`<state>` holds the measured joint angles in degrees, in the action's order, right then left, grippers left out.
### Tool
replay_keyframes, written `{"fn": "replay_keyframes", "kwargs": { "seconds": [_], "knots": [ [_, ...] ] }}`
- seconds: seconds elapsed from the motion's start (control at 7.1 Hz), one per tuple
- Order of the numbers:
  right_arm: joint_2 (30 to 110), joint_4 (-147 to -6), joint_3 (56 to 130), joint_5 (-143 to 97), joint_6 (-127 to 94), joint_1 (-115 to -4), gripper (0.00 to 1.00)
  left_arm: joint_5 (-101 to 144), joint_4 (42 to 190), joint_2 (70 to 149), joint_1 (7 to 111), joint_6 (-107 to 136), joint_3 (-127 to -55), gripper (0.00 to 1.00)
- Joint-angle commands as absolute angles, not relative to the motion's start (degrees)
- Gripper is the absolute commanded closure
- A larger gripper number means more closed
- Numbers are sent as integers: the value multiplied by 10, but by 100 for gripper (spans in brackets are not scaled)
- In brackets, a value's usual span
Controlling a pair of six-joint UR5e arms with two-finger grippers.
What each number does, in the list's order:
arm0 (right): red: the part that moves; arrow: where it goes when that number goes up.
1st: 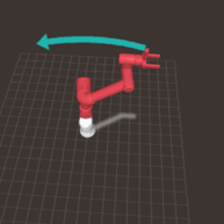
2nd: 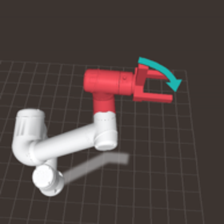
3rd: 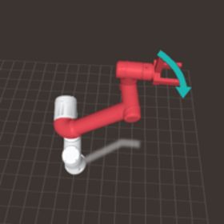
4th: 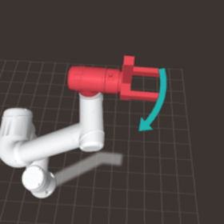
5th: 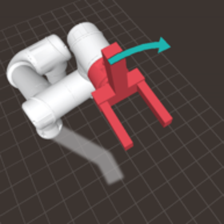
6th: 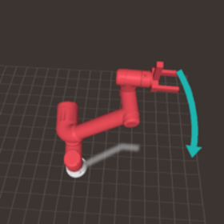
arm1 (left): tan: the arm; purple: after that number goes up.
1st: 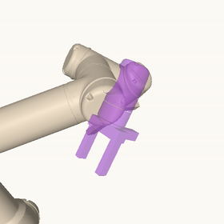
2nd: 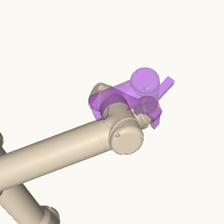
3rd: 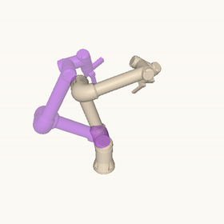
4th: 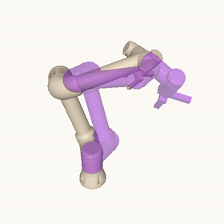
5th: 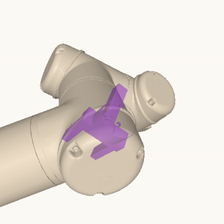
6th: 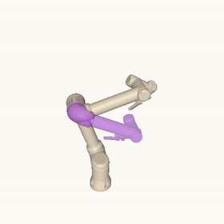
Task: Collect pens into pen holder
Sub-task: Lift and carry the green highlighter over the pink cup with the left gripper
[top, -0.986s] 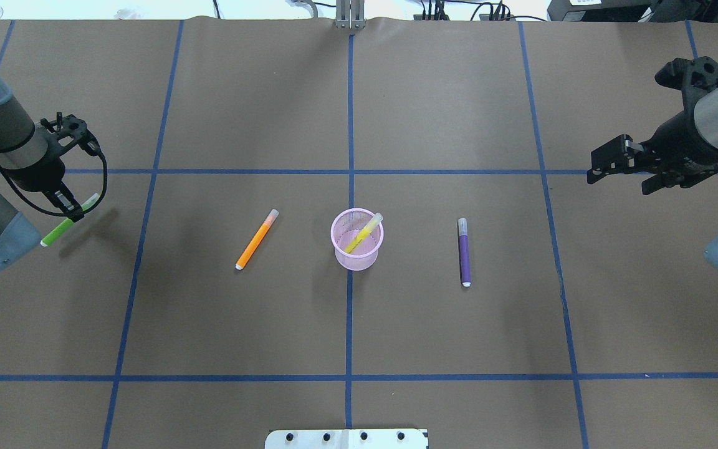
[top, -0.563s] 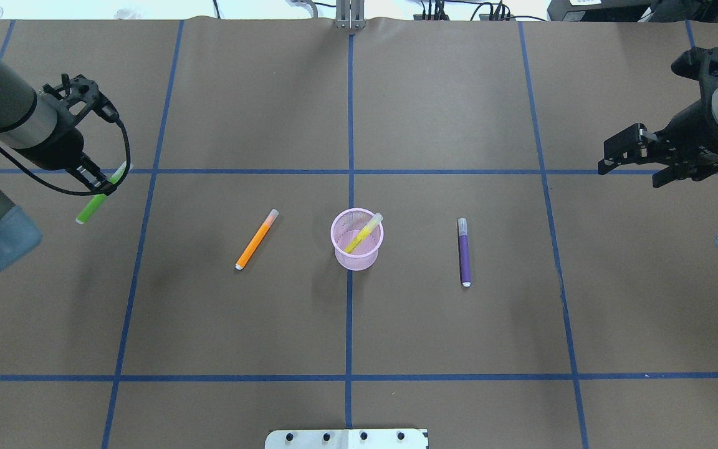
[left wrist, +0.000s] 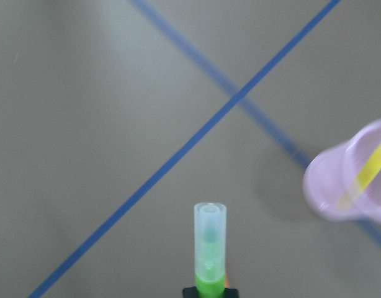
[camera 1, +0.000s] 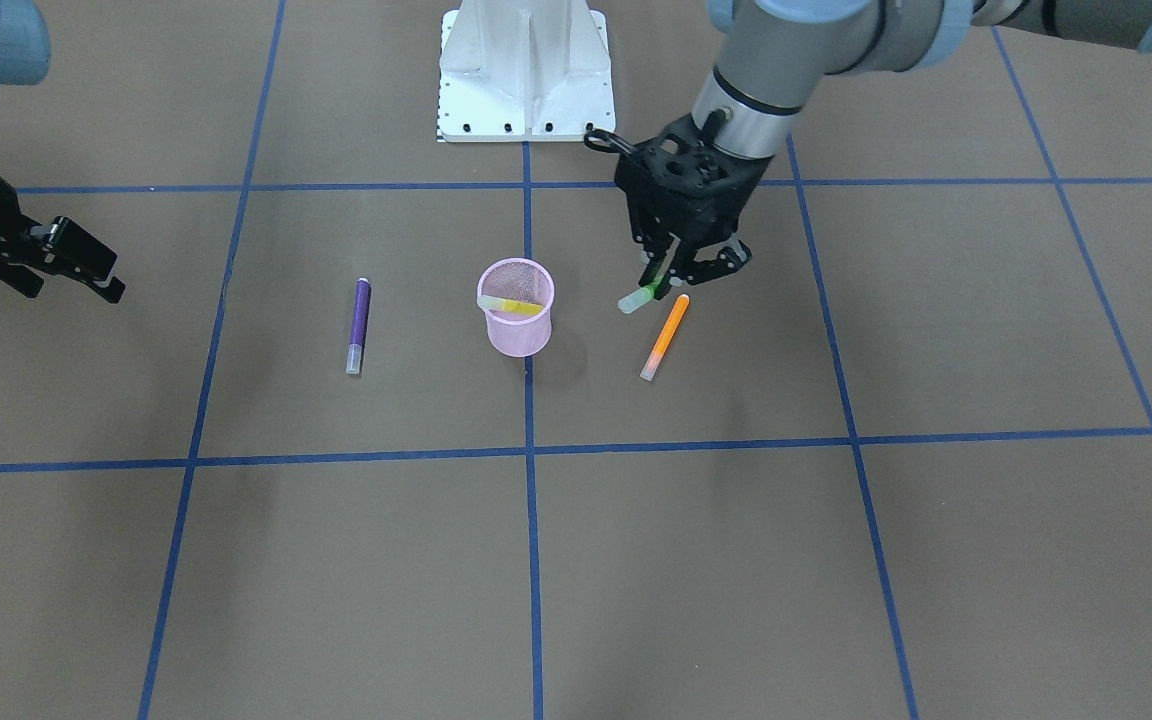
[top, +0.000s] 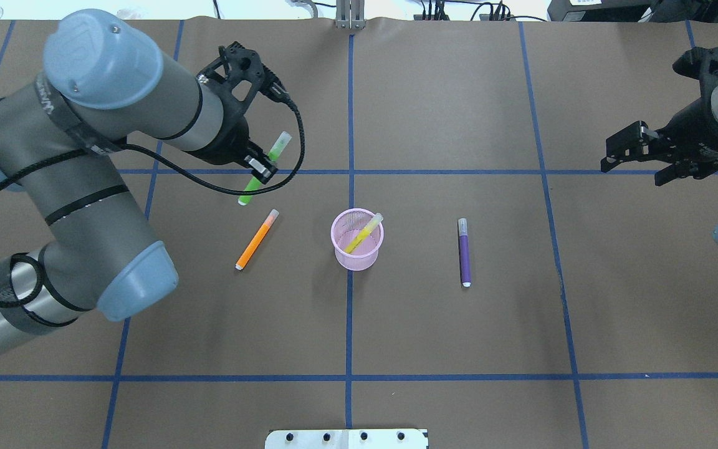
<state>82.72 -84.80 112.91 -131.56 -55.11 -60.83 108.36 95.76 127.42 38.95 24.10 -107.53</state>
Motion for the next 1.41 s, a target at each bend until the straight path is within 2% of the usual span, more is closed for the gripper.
{"fn": "replay_keyframes", "kwargs": {
  "seconds": [0.0, 0.56, 0.85, 0.99, 1.13, 1.27],
  "knots": [
    [825, -847, 1124, -1315, -558, -607, 0, 912, 1050, 1294, 301, 310, -1064, 100],
    [822, -847, 1119, -1315, -560, -607, 0, 843, 1120, 1308, 249, 334, -995, 100],
    [817, -848, 1115, -1315, -560, -606, 0, 811, 1129, 1310, 223, 335, -984, 100],
    [817, -847, 1111, -1315, -560, -606, 0, 810, 1128, 1310, 221, 339, -981, 89],
    [817, -847, 1109, -1315, -560, -605, 0, 807, 1128, 1309, 216, 367, -979, 70],
    [816, -848, 1108, -1315, -561, -602, 0, 807, 1128, 1313, 216, 387, -973, 22]
  ]
}}
